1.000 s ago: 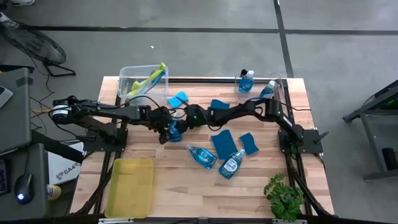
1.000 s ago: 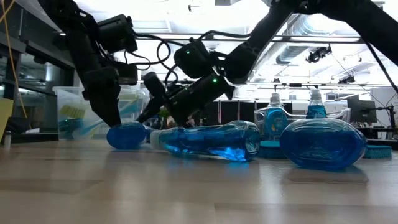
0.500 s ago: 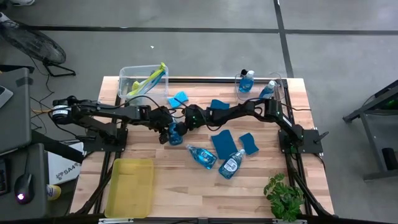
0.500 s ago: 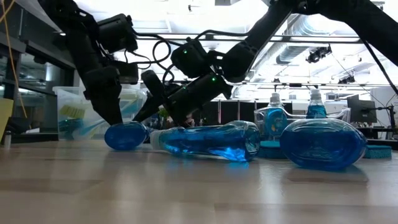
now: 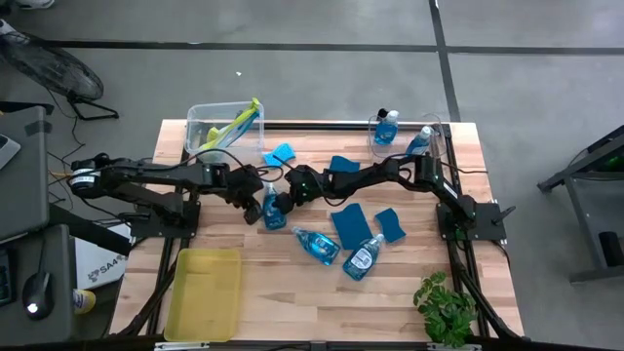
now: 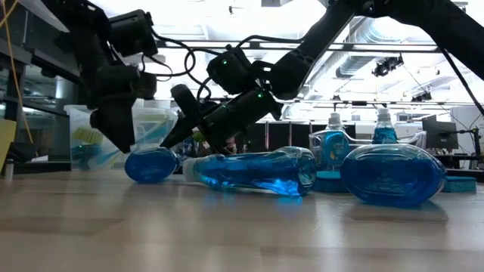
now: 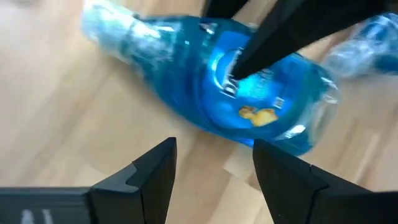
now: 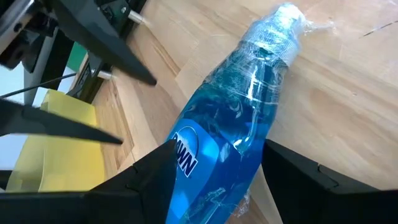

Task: Pick & Place Kitchen Sink Supplies
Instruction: Put the top soap dispenser into the transparent bin

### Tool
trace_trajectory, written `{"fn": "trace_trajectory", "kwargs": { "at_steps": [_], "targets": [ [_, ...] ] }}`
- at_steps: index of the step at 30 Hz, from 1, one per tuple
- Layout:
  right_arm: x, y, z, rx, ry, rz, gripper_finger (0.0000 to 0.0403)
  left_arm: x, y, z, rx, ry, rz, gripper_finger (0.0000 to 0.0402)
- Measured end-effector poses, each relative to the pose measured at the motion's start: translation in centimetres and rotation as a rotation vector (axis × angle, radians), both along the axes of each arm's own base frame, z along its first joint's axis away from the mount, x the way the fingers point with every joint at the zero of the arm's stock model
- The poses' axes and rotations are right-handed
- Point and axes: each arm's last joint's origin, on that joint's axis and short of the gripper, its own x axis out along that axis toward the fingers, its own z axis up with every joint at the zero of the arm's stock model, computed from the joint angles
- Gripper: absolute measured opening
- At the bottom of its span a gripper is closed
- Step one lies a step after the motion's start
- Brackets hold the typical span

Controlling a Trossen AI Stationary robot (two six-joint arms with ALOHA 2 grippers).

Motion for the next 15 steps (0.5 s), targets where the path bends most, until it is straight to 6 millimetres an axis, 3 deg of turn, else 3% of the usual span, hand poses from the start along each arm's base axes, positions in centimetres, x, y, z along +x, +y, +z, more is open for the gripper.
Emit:
{"fn": "trace_trajectory", "kwargs": {
  "at_steps": [15],
  "targets": [
    [0.0,0.0,0.1,-0.008,-0.020,0.029,0.0220,0.7,0.1,-1.2,-0.068,0.046,0.116,0.0209]
  ]
}}
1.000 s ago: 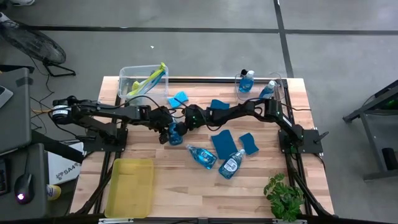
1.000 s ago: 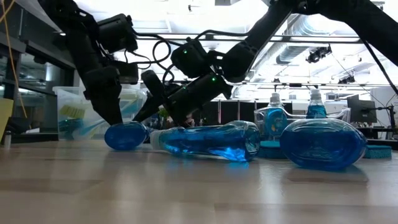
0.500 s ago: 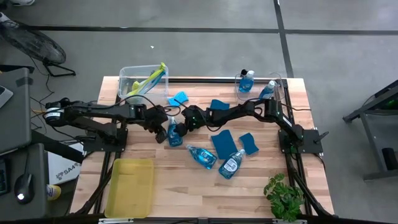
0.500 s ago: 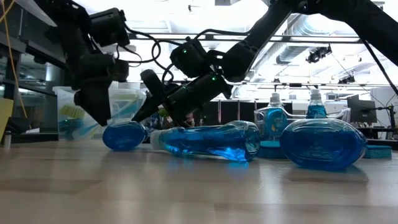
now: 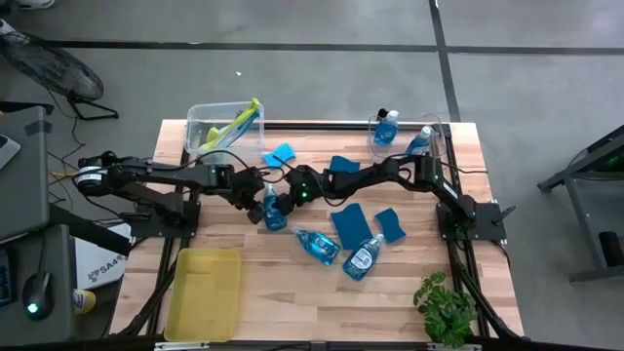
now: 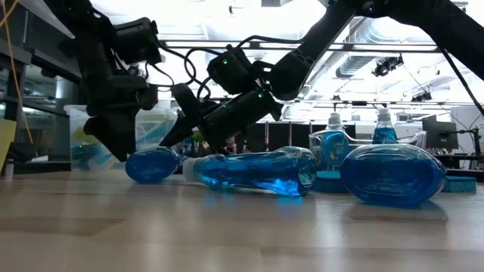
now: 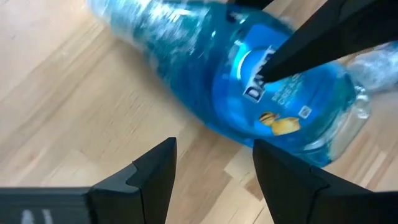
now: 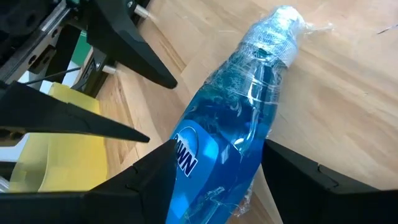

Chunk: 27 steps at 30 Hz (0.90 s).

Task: Pick & Place Kitchen Sink Supplies
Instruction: Put the top soap dispenser into the transparent bin

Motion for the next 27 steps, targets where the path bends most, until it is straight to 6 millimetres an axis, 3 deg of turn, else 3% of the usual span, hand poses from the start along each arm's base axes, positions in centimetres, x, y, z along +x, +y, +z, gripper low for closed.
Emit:
{"fn": "trace_trajectory", "kwargs": {
  "at_steps": [11,27],
  "targets": [
    [0.0,0.0,0.0,-0.004,-0.006,0.012,0.0220,0.3,-0.1,-0.3,-0.044,-0.010,-0.022,0.0209],
    [0.1,0.1,0.2,0.009,-0.031,0.068,0.0220,2.5,0.1,-2.8,-0.105,-0.032,-0.095,0.0209]
  ]
}}
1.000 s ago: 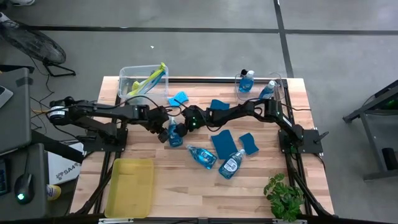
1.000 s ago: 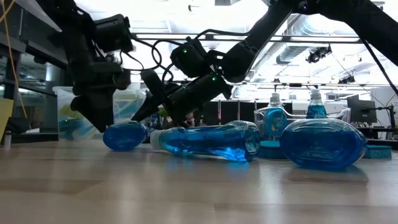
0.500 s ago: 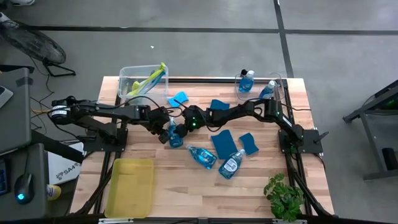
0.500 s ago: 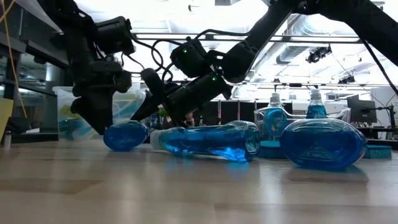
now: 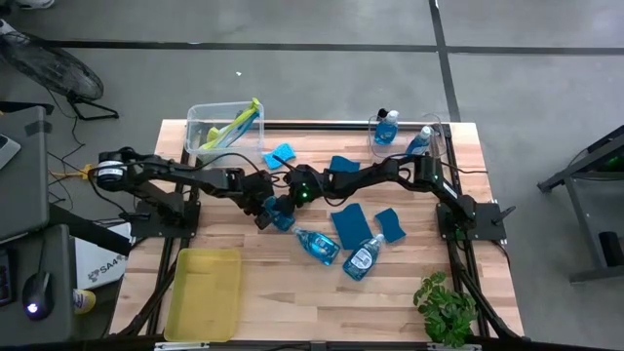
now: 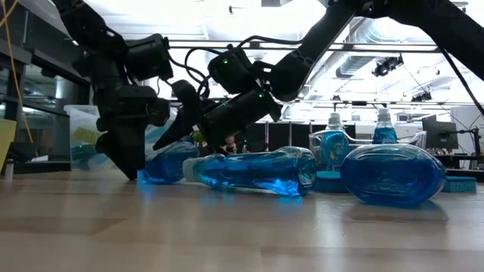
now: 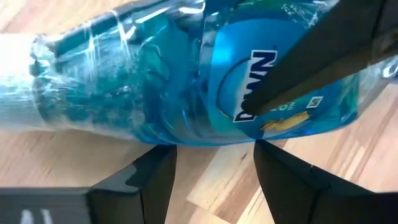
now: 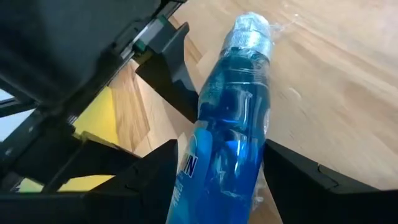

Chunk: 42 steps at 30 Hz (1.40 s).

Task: Pick & Place Kitchen Sink Supplies
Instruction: Put the top soap dispenser into the transparent bin

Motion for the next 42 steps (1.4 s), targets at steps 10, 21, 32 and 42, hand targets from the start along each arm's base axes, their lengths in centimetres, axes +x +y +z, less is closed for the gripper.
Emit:
{"fn": "trace_trajectory", "kwargs": {
  "at_steps": [10,21,32,42],
  "targets": [
    [-0.3,0.2,-0.3,-0.038,0.011,0.157,0.0220,0.0,0.1,0.0,0.027,-0.003,-0.009,0.0209],
    [-0.4,0.4,-0.3,-0.045,0.004,0.209,0.0205,0.2,0.1,0.0,0.043,-0.018,-0.009,0.0209],
    [-0.5,0.2,-0.3,-0.032,-0.005,0.247,0.0120,0.2,0.1,0.0,0.054,-0.030,-0.016,0.0209],
    [-0.5,-0.9,0.6,-0.063,-0.040,0.240,0.0101,-1.3,0.2,2.6,0.174,-0.059,0.013,0.0209]
  ]
}}
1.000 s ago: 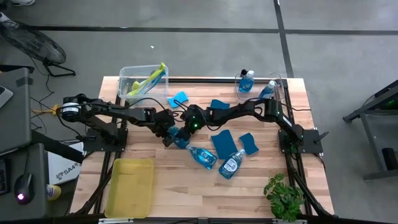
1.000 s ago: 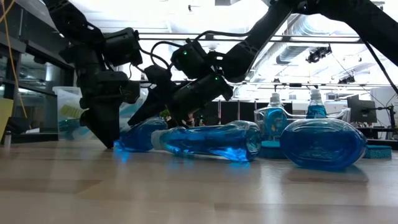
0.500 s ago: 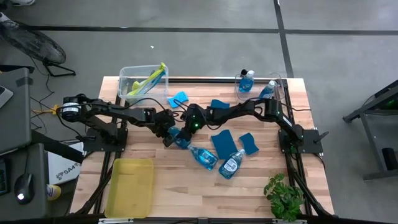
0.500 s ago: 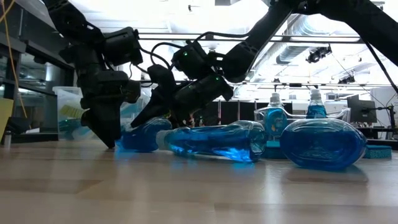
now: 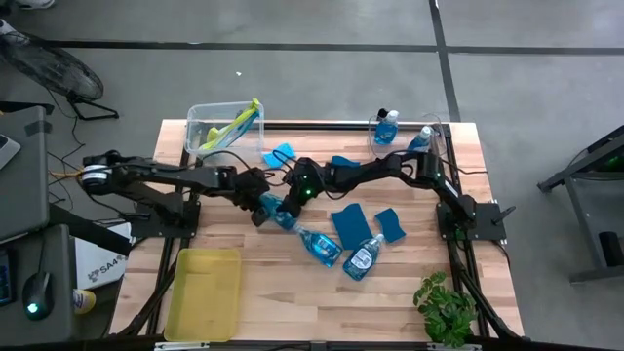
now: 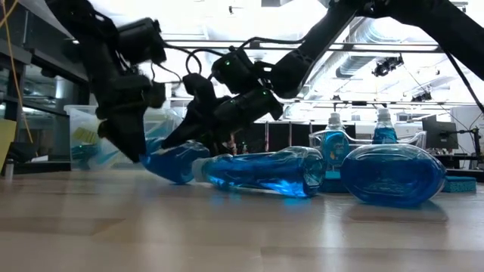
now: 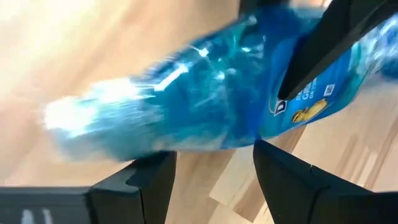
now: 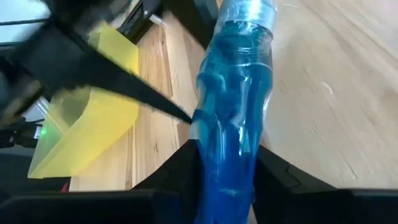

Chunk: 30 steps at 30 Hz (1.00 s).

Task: Pick & Place Kitchen Sink Supplies
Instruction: Put the top soap dispenser into the transparent bin

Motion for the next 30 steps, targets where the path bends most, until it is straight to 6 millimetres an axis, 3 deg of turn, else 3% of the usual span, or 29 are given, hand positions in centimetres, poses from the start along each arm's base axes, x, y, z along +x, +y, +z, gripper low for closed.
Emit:
{"fn": "trace_trajectory", "kwargs": {
  "at_steps": [10,30],
  "targets": [
    [-0.3,-0.1,2.3,-0.105,-0.054,0.000,0.0094,-1.9,-0.1,3.3,0.086,-0.109,0.061,0.0209],
    [-0.2,0.6,2.7,-0.223,-0.093,0.032,0.0087,-1.7,0.0,3.8,0.142,-0.166,0.061,0.0209]
  ]
}}
